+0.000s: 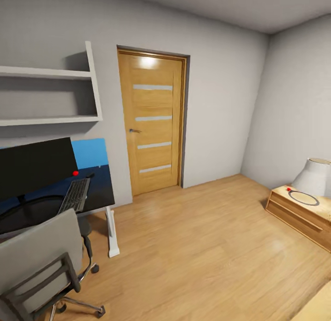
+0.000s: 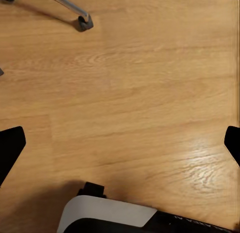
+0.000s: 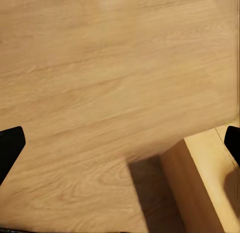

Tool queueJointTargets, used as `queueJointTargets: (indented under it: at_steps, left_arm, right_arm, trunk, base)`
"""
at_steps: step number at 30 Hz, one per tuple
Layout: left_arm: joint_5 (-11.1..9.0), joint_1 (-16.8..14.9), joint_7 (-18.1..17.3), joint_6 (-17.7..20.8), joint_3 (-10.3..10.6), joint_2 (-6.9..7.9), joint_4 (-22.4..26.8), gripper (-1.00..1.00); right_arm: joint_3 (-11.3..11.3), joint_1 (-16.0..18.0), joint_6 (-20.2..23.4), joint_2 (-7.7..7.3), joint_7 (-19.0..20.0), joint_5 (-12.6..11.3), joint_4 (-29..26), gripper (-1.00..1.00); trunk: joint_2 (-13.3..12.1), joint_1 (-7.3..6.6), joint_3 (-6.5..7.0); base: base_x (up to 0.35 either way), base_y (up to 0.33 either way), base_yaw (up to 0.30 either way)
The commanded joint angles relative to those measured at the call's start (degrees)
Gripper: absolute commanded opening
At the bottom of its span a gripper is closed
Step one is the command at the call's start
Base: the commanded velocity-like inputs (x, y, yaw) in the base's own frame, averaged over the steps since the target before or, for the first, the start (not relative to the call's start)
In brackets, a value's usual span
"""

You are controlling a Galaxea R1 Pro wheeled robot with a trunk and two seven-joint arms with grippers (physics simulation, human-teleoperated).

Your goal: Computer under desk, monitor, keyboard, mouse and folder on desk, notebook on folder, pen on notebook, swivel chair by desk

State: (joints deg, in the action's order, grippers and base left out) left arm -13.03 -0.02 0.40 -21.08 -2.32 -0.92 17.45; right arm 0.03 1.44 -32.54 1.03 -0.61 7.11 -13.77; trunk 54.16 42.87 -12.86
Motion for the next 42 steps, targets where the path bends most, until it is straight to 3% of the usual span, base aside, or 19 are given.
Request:
queueJointTargets:
  at_steps: [1,22,42]
  left_arm:
    - [0.11,-0.01,0.04,-0.1,-0.22,-0.04,0.04,1.0]
    - [0.12,-0.04,-0.05,-0.14,-0.14,0.06,0.04,1.0]
    - [0.11,-0.01,-0.05,-0.1,-0.17,0.06,0.04,1.0]
  right_arm:
    - [-0.03,0.05,-0.16,0.01,-0.07,0.29,0.05,1.0]
    - [0.06,0.05,-0.16,0.02,-0.06,0.36,0.14,1.0]
    - [0.06,0.05,-0.16,0.02,-0.17,0.36,0.1,1.0]
  trunk:
    - [0.04,0.04,-0.07]
    - [0.04,0.04,-0.07]
    - [0.04,0.04,-0.07]
  base:
    - [0.338,0.015,-0.264]
    - [0.34,0.012,-0.259]
    - [0.311,0.202,-0.017]
